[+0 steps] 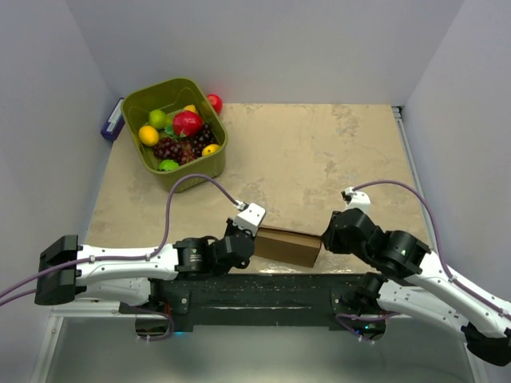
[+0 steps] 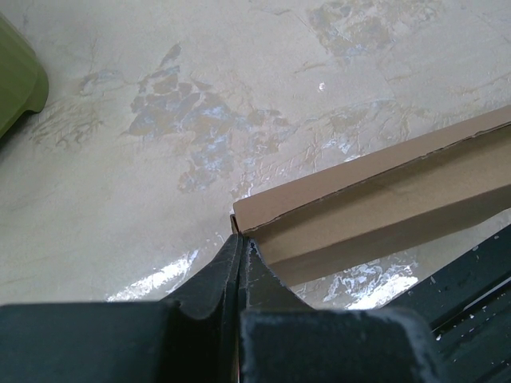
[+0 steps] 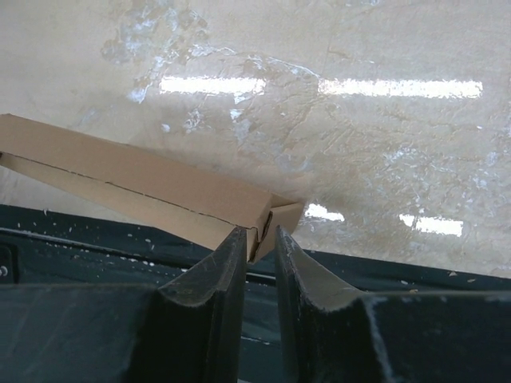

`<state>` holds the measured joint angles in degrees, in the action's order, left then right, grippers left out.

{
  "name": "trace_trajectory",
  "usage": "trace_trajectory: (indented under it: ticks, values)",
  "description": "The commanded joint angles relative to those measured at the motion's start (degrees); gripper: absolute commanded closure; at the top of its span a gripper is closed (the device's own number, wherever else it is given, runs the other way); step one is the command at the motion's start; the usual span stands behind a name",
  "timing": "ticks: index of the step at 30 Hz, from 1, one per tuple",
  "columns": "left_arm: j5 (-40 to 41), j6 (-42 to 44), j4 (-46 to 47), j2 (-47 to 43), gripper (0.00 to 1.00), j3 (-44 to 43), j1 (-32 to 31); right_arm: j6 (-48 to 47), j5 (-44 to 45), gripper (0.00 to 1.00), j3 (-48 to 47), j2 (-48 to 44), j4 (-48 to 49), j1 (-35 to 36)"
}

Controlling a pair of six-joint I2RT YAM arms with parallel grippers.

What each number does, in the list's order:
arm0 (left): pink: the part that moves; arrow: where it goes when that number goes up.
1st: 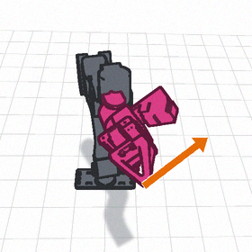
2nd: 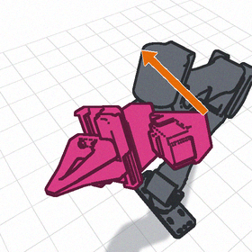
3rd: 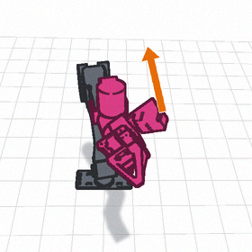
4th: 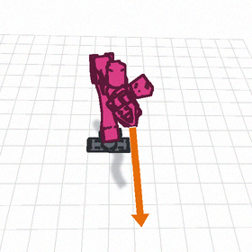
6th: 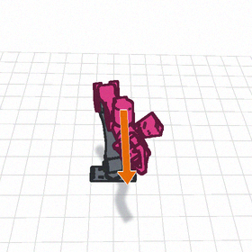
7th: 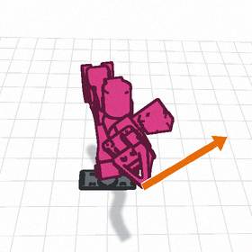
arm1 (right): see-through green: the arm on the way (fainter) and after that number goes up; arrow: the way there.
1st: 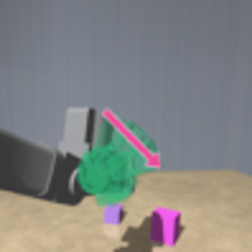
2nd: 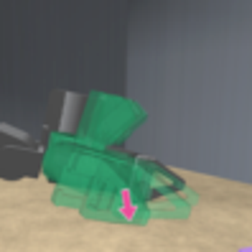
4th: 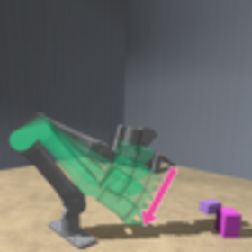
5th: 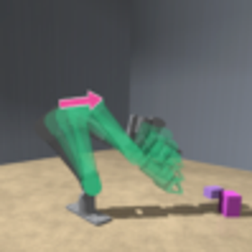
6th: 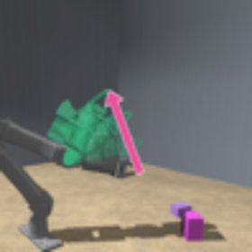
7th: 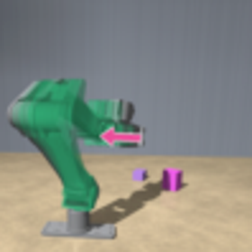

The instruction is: Fold the paper box

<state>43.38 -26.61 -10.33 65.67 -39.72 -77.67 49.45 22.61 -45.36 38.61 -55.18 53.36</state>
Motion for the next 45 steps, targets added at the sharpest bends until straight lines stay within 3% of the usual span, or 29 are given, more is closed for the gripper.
trace_trajectory:
  ticks: [1, 4, 7, 29, 33, 37, 40, 45]
  values:
    - [-0.8, -2.0, -2.7, 0.3, 1.00, 1.4, -0.7, 0.0, 0.9, 0.79, 0.1, 0.5, 3.3, 0.2]
    - [-0.7, -2.0, -2.8, 0.3, 1.00, 1.4, -0.8, 0.0, 0.4, 0.85, 0.6, 1.4, 4.3, 0.2]
    - [-0.4, -2.1, -2.8, 0.4, 1.00, 1.5, -1.0, 0.2, 0.1, 0.99, 0.9, 1.3, 4.8, 0.2]
    - [3.9, -4.5, -3.5, 1.8, 1.00, 1.6, -1.9, 2.2, -4.2, 1.00, 3.2, -1.0, 3.1, 0.9]
    - [6.5, -4.2, -1.6, 1.0, 1.00, 3.6, -1.9, 3.1, -2.7, 0.84, -0.9, -0.5, 1.3, 0.9]
    - [7.9, -3.9, 0.9, -0.6, 1.00, 5.4, -1.9, 3.5, -3.1, 0.61, -1.1, -1.9, 5.5, 0.9]
    - [8.7, -2.4, 2.4, -1.1, 1.00, 5.8, -1.9, 3.5, -2.3, 0.51, -1.4, -1.5, 7.4, 0.9]
    - [10.6, 2.3, 6.4, -2.6, 1.00, 6.6, -1.8, 1.5, 1.6, 0.46, -2.7, -0.3, 9.4, 0.9]
